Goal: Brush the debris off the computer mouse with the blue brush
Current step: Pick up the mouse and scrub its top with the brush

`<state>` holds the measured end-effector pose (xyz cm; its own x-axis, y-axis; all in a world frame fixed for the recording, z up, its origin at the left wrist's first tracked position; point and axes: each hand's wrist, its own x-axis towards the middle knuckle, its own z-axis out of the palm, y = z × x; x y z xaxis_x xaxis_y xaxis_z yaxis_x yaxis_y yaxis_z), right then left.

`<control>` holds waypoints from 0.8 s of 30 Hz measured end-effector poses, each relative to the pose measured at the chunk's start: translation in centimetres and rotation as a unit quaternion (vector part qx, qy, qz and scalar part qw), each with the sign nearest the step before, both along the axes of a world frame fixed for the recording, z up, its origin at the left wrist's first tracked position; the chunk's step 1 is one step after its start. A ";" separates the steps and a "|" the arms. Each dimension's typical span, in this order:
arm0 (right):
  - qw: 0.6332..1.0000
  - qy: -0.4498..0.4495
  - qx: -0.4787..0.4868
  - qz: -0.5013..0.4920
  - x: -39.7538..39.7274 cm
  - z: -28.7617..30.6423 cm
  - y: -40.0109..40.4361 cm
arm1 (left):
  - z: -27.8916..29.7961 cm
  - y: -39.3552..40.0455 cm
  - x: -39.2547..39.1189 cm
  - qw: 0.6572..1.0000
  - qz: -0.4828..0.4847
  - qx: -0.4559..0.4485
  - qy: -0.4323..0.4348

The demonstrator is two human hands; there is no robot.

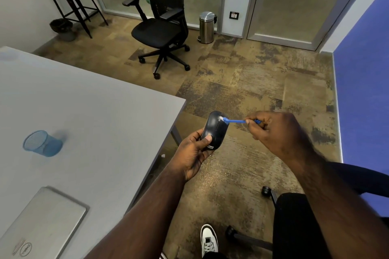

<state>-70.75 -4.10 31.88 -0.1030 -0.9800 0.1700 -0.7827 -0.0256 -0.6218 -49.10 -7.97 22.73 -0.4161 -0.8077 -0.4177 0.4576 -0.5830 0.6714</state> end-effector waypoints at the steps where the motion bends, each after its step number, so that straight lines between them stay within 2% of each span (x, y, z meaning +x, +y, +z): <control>1: 1.000 0.002 0.010 0.012 0.0 0.0 0.0 | 0.0 0.0 0.0 1.000 0.000 -0.002 -0.004; 5: 1.000 -0.011 -0.015 -0.019 -0.4 0.1 -0.2 | 0.0 0.1 0.1 1.000 -0.005 -0.007 -0.013; 9: 1.000 0.002 0.004 0.017 0.0 0.2 -0.2 | 0.2 0.1 0.1 1.000 -0.003 -0.009 -0.023; 12: 1.000 0.000 -0.018 -0.021 -0.4 0.2 -0.6 | 0.4 0.1 0.1 1.000 -0.007 -0.013 -0.028; 16: 1.000 0.005 0.001 0.016 -0.2 0.3 -0.6 | 0.5 0.2 -0.1 0.999 -0.002 -0.013 -0.029; 20: 0.999 -0.006 -0.027 -0.018 -0.5 0.1 -0.9 | 0.5 0.2 -0.1 1.000 -0.007 -0.015 -0.027; 24: 1.000 -0.006 -0.005 0.010 -0.4 0.1 -0.9 | 0.4 -0.1 0.1 0.999 -0.008 -0.015 -0.030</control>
